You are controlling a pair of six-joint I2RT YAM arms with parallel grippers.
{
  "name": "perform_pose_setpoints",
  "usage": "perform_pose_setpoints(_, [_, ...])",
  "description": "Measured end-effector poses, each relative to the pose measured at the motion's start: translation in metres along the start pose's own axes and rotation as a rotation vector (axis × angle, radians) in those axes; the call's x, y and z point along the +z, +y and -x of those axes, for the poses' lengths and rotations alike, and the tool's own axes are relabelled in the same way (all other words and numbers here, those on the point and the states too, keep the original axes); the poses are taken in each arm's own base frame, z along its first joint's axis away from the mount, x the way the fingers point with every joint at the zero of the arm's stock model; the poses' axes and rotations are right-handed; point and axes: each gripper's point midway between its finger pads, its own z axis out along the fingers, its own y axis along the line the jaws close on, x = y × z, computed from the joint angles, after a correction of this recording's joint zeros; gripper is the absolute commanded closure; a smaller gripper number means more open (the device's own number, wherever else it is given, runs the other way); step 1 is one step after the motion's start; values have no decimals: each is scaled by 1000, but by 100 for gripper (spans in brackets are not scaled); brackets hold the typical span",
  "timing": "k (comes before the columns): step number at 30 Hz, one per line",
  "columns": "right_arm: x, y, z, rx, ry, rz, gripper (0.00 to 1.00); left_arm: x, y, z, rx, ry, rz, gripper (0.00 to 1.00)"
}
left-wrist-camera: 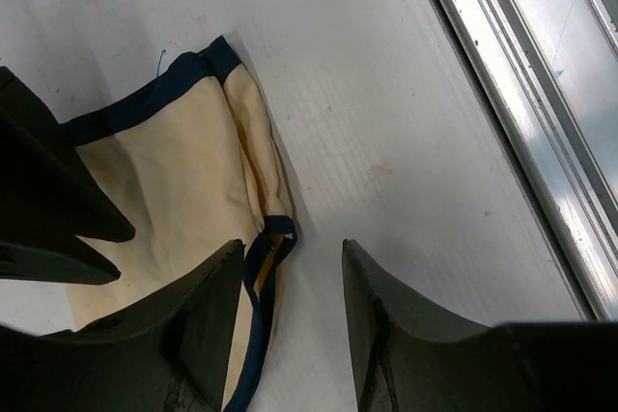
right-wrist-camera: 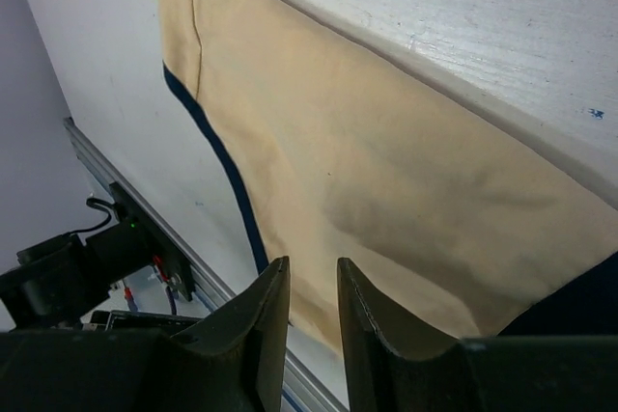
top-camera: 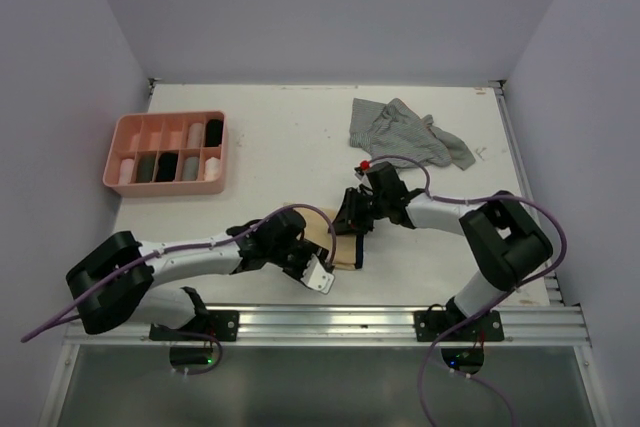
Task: Roll the underwear
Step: Fold the underwear
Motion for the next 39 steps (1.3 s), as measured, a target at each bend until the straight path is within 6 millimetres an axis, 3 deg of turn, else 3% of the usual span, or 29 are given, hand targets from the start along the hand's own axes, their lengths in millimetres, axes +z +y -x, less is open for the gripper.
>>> perform_pose_setpoints(8, [8, -11, -5, 9, 25, -23, 71, 14, 5, -2, 34, 18, 34, 55])
perform_pose_setpoints(16, [10, -15, -7, 4, 33, -31, 73, 24, 1, -6, 23, 42, 26, 65])
perform_pose_setpoints(25, [9, -20, -12, -5, 45, -41, 74, 35, -1, -7, -47, 62, 18, 87])
perform_pose_setpoints(28, [4, -19, -14, -22, 50, -45, 73, 35, -2, -8, -78, 70, 17, 100])
perform_pose_setpoints(32, [-4, -3, -3, -71, 37, -35, 73, 33, -2, -7, -112, 82, 12, 100])
perform_pose_setpoints(39, [-13, 45, 45, -221, -51, 8, 72, 29, 0, -1, -186, 100, -7, 100])
